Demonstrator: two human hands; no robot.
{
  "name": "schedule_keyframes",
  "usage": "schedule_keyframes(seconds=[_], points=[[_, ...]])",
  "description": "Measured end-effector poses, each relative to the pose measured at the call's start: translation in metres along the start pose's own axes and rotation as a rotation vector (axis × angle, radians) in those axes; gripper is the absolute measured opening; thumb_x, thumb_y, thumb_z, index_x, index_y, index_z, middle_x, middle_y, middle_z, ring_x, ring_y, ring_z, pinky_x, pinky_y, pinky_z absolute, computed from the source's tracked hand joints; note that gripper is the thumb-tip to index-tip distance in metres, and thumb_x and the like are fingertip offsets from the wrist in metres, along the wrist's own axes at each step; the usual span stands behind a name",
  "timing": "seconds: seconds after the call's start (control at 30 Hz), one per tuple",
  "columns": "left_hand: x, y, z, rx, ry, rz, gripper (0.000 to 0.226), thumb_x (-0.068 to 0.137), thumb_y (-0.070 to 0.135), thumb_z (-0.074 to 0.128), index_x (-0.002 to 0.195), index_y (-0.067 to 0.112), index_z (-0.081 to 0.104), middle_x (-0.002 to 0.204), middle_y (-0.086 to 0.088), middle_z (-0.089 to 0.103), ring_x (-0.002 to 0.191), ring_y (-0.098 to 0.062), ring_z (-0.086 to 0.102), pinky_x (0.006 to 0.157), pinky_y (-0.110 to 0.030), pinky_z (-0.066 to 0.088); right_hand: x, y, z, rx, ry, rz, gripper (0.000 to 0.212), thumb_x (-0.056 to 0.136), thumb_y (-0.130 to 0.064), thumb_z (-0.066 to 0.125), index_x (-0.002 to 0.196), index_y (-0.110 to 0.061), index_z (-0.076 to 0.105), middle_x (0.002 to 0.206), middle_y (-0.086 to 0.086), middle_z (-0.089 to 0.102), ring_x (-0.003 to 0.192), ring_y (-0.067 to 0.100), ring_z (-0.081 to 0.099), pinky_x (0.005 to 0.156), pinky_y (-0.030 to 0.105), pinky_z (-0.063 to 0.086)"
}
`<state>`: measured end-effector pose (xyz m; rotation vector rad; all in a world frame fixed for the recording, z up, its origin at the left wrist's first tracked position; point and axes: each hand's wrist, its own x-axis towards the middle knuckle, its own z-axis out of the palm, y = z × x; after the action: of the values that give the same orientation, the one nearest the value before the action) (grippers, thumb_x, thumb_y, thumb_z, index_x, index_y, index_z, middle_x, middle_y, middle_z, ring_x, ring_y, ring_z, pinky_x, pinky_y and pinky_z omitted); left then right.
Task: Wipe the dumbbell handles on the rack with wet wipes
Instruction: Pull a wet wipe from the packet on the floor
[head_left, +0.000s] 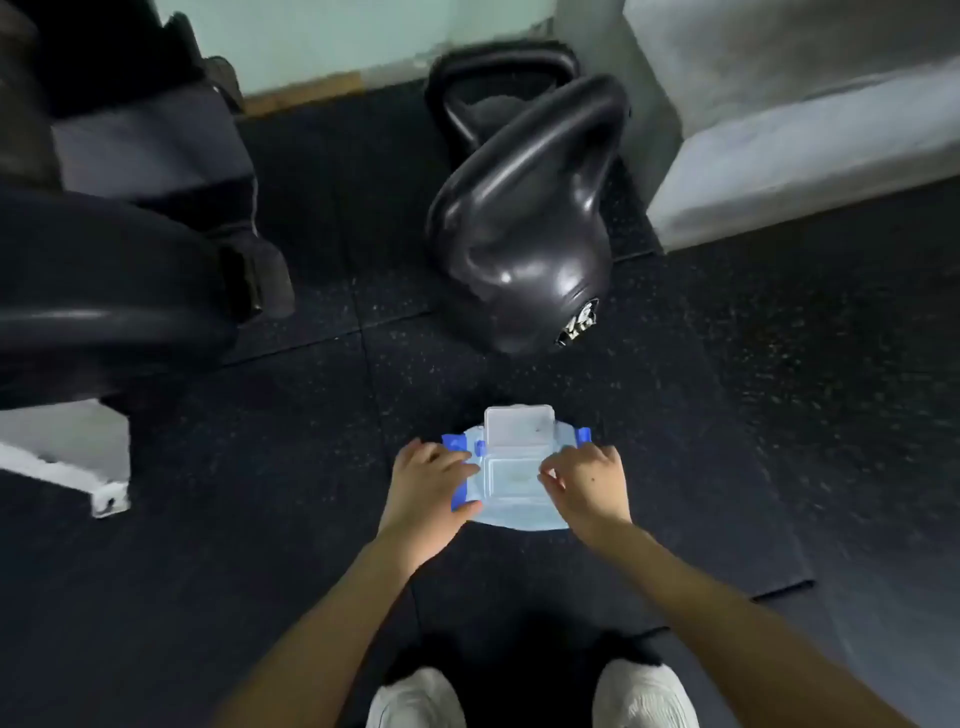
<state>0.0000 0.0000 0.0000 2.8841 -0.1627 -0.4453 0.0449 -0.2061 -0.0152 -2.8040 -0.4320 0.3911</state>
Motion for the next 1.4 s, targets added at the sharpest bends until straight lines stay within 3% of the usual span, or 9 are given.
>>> schedule_keyframes(seconds=[0.1, 0.23, 0.3, 0.4, 0.77, 1.0, 1.17, 1.3, 1.4], points=[[0.015, -0.01, 0.028, 0.055, 0.027, 0.122, 0.051, 0.073, 0.056, 0.06, 0.116, 0.029, 0.065, 0.123, 0.013, 0.061, 0.119, -0.022, 0.053, 0.112, -0.049, 0.017, 0.011, 0.008, 0.038, -0.082, 0.056, -0.135, 0.01, 0.062, -0.026, 0.076, 0.058, -0.03, 0.068, 0.057, -0.009, 0.061, 0.055, 0.016, 0.056, 0.065, 0.03, 0.036], [0.032, -0.016, 0.047, 0.19, 0.01, 0.245, 0.06, 0.073, 0.061, 0.058, 0.123, 0.029, 0.059, 0.133, 0.008, 0.055, 0.13, -0.025, 0.044, 0.113, -0.054, 0.008, 0.023, 0.011, 0.056, -0.182, 0.105, -0.308, 0.013, 0.063, -0.026, 0.067, 0.05, -0.029, 0.063, 0.052, -0.008, 0.05, 0.054, 0.016, 0.049, 0.06, 0.028, 0.03], [0.031, -0.013, 0.046, 0.194, -0.008, 0.234, 0.065, 0.079, 0.06, 0.055, 0.136, 0.03, 0.045, 0.145, 0.008, 0.042, 0.14, -0.025, 0.029, 0.115, -0.054, -0.003, 0.025, 0.01, 0.053, -0.231, 0.098, -0.335, 0.015, 0.06, -0.024, 0.071, 0.048, -0.029, 0.063, 0.05, -0.009, 0.048, 0.052, 0.017, 0.049, 0.057, 0.03, 0.033], [0.027, -0.002, 0.05, 0.189, -0.091, 0.142, 0.072, 0.085, 0.06, 0.047, 0.147, 0.03, 0.024, 0.155, 0.008, 0.022, 0.145, -0.022, 0.007, 0.113, -0.054, -0.014, 0.023, 0.009, 0.054, -0.268, 0.07, -0.331, 0.019, 0.052, -0.017, 0.083, 0.051, -0.027, 0.067, 0.049, -0.009, 0.048, 0.054, 0.022, 0.05, 0.063, 0.032, 0.021], [0.031, 0.001, 0.063, 0.158, -0.089, 0.093, 0.069, 0.085, 0.061, 0.046, 0.146, 0.036, 0.023, 0.157, 0.016, 0.011, 0.146, -0.019, 0.002, 0.106, -0.063, -0.017, 0.024, -0.008, 0.052, -0.392, 0.107, -0.404, 0.033, 0.03, -0.008, 0.09, 0.051, -0.014, 0.066, 0.048, -0.005, 0.052, 0.052, 0.022, 0.054, 0.066, 0.031, 0.022], [0.032, 0.0, 0.064, 0.108, -0.079, 0.075, 0.07, 0.083, 0.06, 0.051, 0.144, 0.042, 0.023, 0.156, 0.018, 0.012, 0.146, -0.018, 0.001, 0.108, -0.065, -0.014, 0.026, 0.001, 0.06, -0.448, 0.079, -0.373, 0.03, 0.036, -0.012, 0.085, 0.052, -0.025, 0.063, 0.054, -0.008, 0.051, 0.055, 0.016, 0.052, 0.064, 0.031, 0.023], [0.031, -0.002, 0.067, 0.069, -0.067, 0.061, 0.069, 0.083, 0.06, 0.052, 0.143, 0.041, 0.024, 0.155, 0.019, 0.011, 0.145, -0.015, -0.002, 0.107, -0.064, -0.017, 0.02, 0.002, 0.063, -0.232, 0.112, -0.246, 0.034, 0.042, -0.008, 0.082, 0.054, -0.026, 0.056, 0.059, -0.008, 0.052, 0.056, 0.015, 0.053, 0.057, 0.03, 0.04], [0.031, -0.001, 0.069, 0.068, -0.072, 0.045, 0.069, 0.083, 0.06, 0.05, 0.144, 0.041, 0.024, 0.155, 0.02, 0.011, 0.145, -0.014, -0.003, 0.106, -0.061, -0.021, 0.018, 0.006, 0.06, 0.061, 0.164, -0.11, 0.02, 0.072, -0.005, 0.074, 0.064, -0.02, 0.063, 0.07, -0.003, 0.062, 0.065, 0.023, 0.058, 0.063, 0.036, 0.041], [0.031, -0.001, 0.067, 0.052, -0.066, 0.052, 0.069, 0.083, 0.06, 0.052, 0.144, 0.041, 0.026, 0.155, 0.02, 0.012, 0.145, -0.014, -0.001, 0.106, -0.061, -0.02, 0.018, 0.008, 0.06, -0.02, 0.117, -0.182, 0.018, 0.06, -0.021, 0.087, 0.071, -0.025, 0.073, 0.071, -0.006, 0.065, 0.067, 0.022, 0.061, 0.061, 0.038, 0.046]])
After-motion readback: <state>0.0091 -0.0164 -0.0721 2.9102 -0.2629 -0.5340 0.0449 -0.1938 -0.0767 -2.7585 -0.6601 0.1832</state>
